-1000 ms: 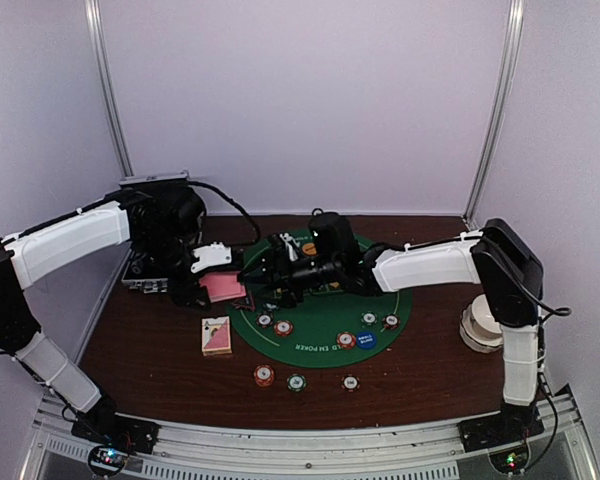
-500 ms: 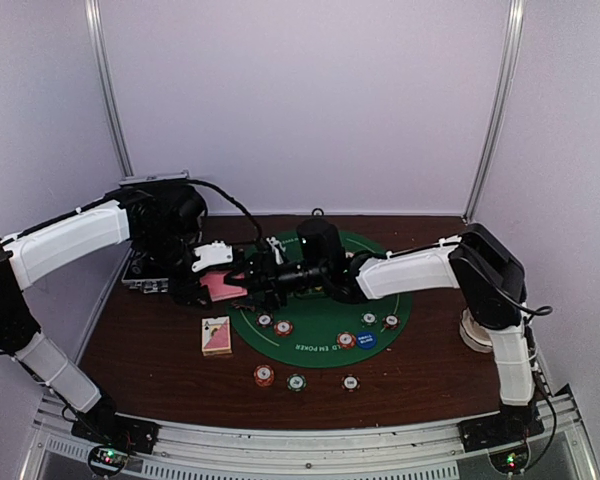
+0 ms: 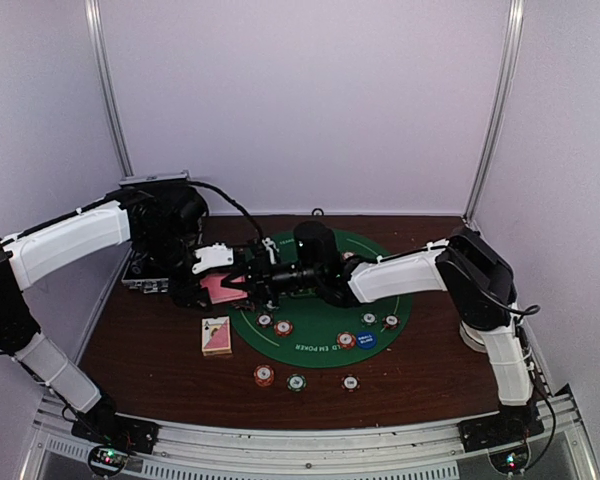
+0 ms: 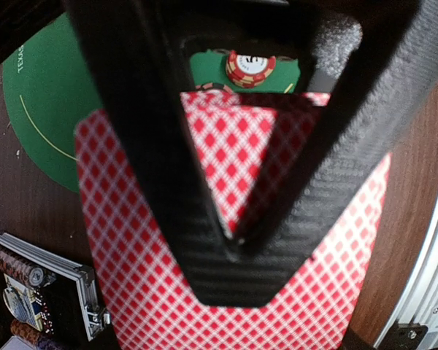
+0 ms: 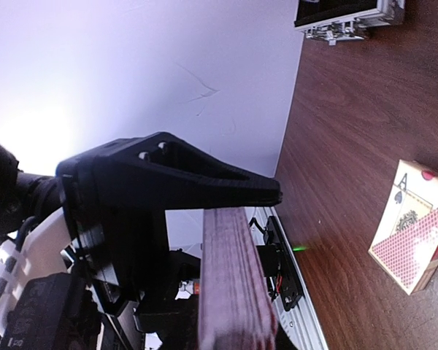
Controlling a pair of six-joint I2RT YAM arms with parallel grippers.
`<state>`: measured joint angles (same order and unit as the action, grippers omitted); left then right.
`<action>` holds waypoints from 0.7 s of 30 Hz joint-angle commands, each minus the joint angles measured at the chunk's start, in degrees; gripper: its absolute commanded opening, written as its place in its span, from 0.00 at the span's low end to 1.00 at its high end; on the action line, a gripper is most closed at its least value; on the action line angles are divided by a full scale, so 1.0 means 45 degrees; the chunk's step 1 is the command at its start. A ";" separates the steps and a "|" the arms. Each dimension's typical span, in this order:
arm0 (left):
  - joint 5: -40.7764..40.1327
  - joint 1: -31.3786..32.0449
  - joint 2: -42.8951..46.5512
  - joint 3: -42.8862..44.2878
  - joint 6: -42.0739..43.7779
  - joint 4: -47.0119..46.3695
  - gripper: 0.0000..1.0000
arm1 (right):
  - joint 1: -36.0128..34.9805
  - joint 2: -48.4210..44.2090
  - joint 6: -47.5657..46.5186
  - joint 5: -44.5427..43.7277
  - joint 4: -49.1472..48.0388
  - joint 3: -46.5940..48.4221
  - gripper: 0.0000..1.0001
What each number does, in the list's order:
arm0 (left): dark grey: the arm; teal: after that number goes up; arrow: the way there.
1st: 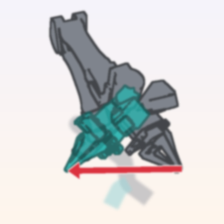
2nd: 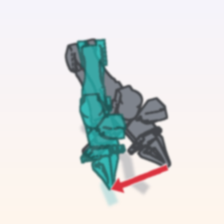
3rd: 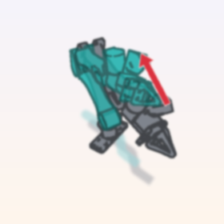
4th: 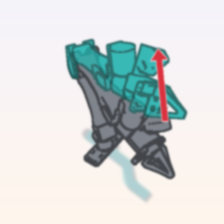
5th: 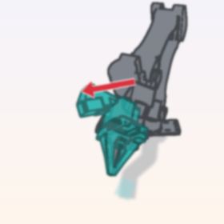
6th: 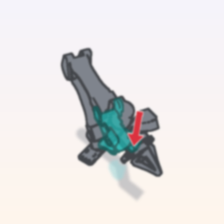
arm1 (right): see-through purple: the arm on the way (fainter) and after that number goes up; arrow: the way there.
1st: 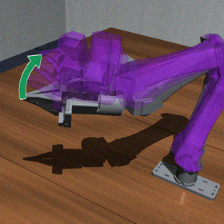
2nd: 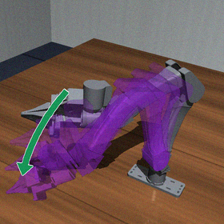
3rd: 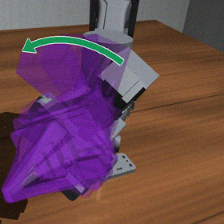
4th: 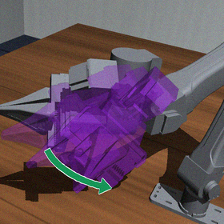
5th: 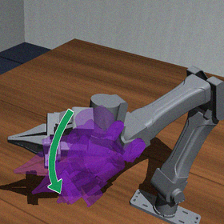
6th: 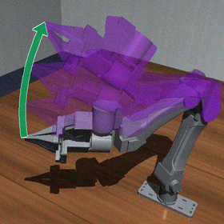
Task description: Distribute texas hold em gaming equipment
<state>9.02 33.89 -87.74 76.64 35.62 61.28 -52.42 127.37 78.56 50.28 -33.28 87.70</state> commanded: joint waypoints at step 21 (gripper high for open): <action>0.1060 0.0165 -0.0517 0.0435 -0.0273 -0.1083 0.97 | -0.0071 0.0423 0.1389 0.0251 -0.2391 0.0120 0.11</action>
<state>12.91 34.28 -89.80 78.52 34.09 59.44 -52.42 128.84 83.44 50.59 -38.54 87.77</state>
